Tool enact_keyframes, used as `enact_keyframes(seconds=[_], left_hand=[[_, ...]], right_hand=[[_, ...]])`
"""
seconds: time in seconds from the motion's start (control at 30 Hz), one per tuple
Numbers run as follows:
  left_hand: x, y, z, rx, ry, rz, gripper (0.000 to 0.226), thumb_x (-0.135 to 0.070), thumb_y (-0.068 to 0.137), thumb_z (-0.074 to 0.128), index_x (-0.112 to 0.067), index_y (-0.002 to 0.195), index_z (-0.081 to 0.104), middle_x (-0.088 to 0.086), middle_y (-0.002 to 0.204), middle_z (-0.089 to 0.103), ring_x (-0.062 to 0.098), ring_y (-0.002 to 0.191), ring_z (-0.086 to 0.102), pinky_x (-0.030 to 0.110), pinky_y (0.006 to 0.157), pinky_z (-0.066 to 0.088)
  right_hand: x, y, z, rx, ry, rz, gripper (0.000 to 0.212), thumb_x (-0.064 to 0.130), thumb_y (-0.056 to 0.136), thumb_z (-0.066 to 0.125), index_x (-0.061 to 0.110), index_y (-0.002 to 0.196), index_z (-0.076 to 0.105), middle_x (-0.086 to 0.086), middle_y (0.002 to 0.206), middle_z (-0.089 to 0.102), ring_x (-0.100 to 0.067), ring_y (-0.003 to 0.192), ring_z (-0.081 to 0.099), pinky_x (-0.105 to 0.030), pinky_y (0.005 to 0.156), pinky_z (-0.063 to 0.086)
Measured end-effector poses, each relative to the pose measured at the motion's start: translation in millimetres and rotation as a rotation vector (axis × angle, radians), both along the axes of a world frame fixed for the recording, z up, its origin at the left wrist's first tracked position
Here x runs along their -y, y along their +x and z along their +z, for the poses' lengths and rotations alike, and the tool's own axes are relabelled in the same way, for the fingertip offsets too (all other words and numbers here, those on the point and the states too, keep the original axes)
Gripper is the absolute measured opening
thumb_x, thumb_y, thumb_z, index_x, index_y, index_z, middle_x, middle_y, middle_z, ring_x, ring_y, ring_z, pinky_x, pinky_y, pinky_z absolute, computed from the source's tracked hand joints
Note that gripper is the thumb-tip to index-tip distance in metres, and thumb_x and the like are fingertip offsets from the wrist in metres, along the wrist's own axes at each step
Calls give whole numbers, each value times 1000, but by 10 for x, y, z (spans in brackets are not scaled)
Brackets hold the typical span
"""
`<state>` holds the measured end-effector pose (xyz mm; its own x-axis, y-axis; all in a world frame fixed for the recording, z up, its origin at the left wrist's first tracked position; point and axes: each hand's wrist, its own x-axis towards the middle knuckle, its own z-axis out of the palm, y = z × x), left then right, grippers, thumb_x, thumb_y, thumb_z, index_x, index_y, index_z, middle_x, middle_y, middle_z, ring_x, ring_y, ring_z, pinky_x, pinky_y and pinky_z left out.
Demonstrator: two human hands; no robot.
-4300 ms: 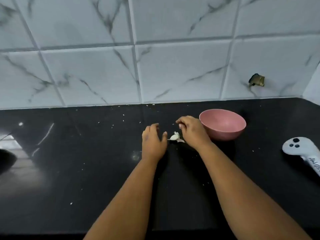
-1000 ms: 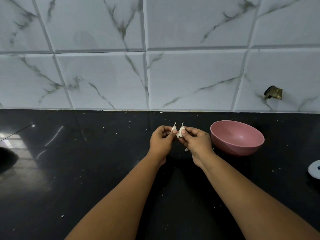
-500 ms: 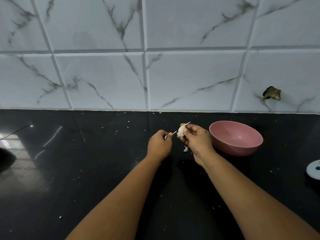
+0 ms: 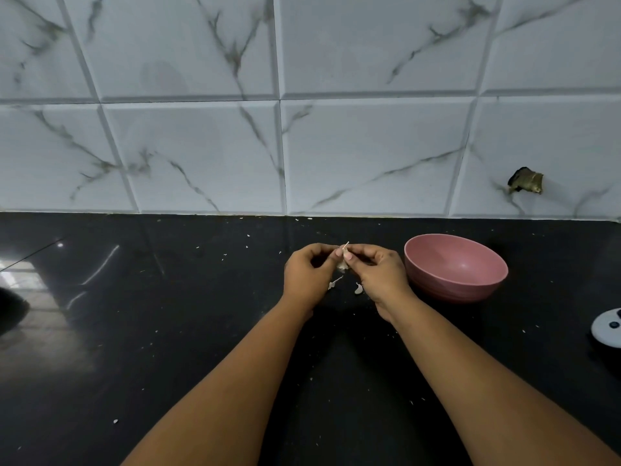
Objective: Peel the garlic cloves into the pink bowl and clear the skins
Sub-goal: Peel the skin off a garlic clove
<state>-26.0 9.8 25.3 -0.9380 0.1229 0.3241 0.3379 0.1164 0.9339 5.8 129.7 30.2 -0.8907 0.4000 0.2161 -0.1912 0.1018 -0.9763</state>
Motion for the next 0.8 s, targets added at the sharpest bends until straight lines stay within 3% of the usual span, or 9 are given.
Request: enact_keyframes(seconds=[0.2,0.4,0.6,0.7,0.8], left_hand=[[-10,-17,-26,197,285,-174,14,-10,87,71,-9,100,75,11,95,75,16,88,69,23,75,55],[-32,-21,-8,236,383,-160,9,-7,86,70,-3,93,74,17,89,70,22,83,63,22,69,54],[-35,-10,-9,296,442,-184,8,-5,86,69,-1,92,72,14,87,71,20,80,66,25,72,56],[-47,-6,-9,329,478,-199,12,-5,85,69,2,95,71,14,86,72,20,79,67,28,72,56],[-57,31,19,371,536,-212,8,-2,87,66,2,93,69,11,78,72,14,68,68,22,61,54]], right_hand=[[2,13,-7,13,-113,50,15,12,87,69,27,88,73,-1,95,75,-18,95,70,-37,81,54],[56,24,21,-76,-194,68,17,4,86,68,21,87,72,-3,89,74,-12,82,69,-18,70,52],[53,20,13,-89,-187,78,19,1,87,65,19,87,71,-3,88,73,-12,81,68,-18,72,53],[41,4,-1,-87,-167,74,17,3,87,67,19,88,73,-5,90,74,-16,84,69,-27,79,55],[21,-29,-27,-70,-146,62,16,6,86,69,21,88,74,-6,92,75,-20,90,71,-36,83,55]])
